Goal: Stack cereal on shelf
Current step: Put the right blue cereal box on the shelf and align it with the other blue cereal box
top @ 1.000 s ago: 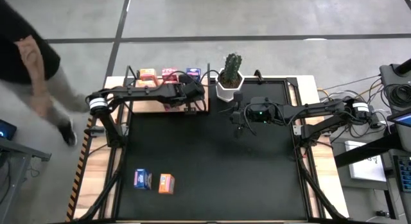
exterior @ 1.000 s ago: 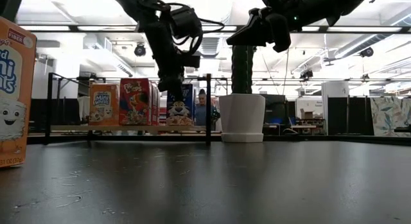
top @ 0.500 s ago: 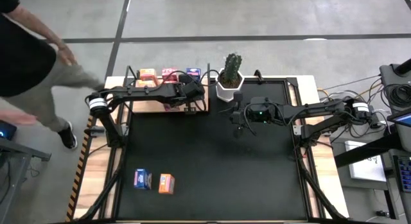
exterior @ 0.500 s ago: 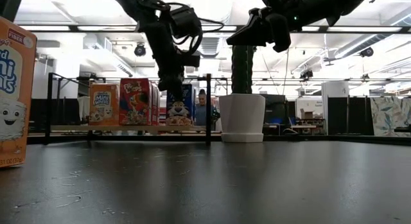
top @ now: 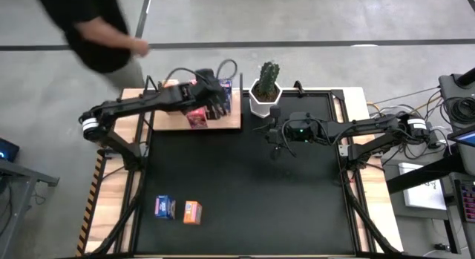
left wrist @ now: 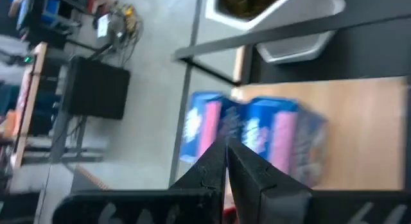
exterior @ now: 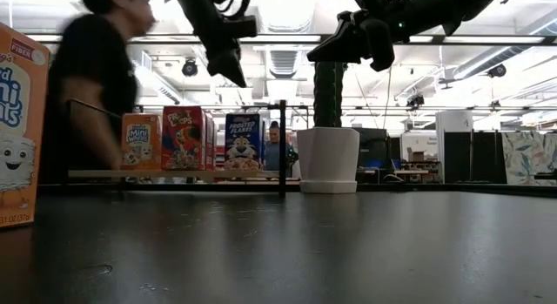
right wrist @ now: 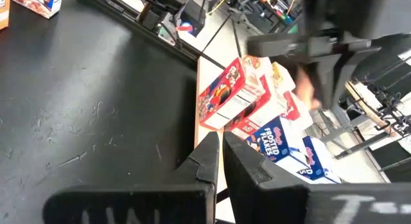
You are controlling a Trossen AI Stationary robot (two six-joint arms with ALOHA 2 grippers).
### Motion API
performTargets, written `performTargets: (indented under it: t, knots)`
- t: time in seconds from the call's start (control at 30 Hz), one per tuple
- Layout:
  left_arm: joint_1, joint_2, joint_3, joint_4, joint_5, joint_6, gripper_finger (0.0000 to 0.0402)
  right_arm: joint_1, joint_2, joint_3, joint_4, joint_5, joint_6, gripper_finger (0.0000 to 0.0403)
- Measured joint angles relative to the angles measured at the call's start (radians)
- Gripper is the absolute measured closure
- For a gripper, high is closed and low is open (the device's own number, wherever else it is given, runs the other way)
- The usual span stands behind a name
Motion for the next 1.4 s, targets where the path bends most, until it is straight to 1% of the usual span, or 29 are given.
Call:
performTargets:
  t: [0.13, 0.27, 0.3, 0.5, 0.63, 1.2, 1.4]
  knots:
    - [0.064, -0.005, 0.000, -0.019, 0.010, -0.005, 0.0402, 0.000, 0.000, 0.000, 0.000, 0.000, 0.000, 0.0392]
    - [0.104, 0.013, -0.001, -0.037, 0.089, -0.016, 0.0402, 0.000, 0.000, 0.000, 0.000, 0.000, 0.000, 0.0392]
    - [0.108, 0.018, -0.001, -0.043, 0.095, -0.019, 0.0402, 0.000, 0.000, 0.000, 0.000, 0.000, 0.000, 0.0392]
    - [0.109, 0.030, -0.002, -0.108, 0.049, -0.022, 0.0402, 0.000, 0.000, 0.000, 0.000, 0.000, 0.000, 0.0392]
    - [0.109, 0.030, -0.003, -0.157, 0.045, -0.043, 0.0402, 0.000, 0.000, 0.000, 0.000, 0.000, -0.005, 0.0392]
    - [0.110, 0.093, -0.003, -0.162, 0.054, -0.059, 0.0402, 0.000, 0.000, 0.000, 0.000, 0.000, -0.006, 0.0392]
    - [0.108, 0.096, -0.003, -0.161, 0.064, -0.076, 0.0402, 0.000, 0.000, 0.000, 0.000, 0.000, -0.006, 0.0392]
